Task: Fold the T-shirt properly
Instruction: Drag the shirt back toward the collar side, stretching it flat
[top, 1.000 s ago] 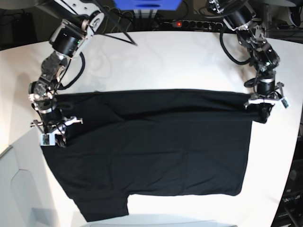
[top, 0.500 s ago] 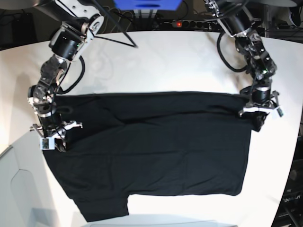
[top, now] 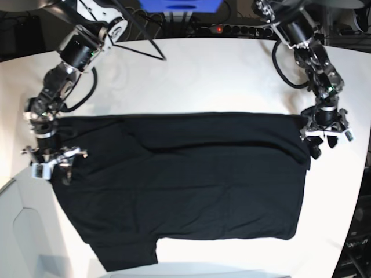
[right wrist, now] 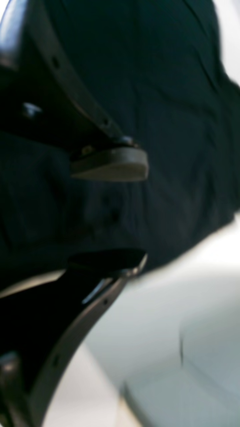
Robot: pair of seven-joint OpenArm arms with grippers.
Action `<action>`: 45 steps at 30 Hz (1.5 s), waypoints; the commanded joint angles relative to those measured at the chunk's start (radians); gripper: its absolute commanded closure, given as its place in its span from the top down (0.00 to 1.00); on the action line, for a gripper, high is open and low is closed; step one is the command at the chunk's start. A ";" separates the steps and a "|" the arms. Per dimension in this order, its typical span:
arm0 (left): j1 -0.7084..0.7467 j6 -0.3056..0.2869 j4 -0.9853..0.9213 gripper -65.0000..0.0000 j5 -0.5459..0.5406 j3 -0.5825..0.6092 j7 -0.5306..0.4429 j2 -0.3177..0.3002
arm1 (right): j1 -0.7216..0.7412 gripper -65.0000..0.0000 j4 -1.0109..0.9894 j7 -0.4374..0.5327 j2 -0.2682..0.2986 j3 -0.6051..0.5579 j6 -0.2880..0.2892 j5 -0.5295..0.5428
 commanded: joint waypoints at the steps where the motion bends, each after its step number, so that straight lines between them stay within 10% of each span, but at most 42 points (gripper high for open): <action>1: 0.023 -0.015 0.049 0.68 -0.013 -0.014 -0.014 -0.009 | -0.001 0.51 0.037 0.030 0.003 0.001 0.014 0.023; 17: 0.070 -0.018 -0.108 0.69 -0.012 -0.032 0.005 0.008 | -0.241 0.52 0.152 0.038 0.007 0.010 0.014 0.086; 26: 0.059 -0.018 -0.108 0.00 -0.012 0.026 0.006 0.003 | -0.242 0.52 0.064 0.030 0.063 0.087 0.014 0.082; 40: 0.085 -0.018 -0.108 0.00 -0.010 0.018 0.006 0.000 | -0.248 0.50 -0.147 0.032 0.145 0.087 0.014 0.082; 45: 0.110 -0.018 -0.100 0.00 -0.010 0.018 0.006 -0.001 | -0.250 0.17 -0.209 0.032 0.159 0.087 0.014 0.081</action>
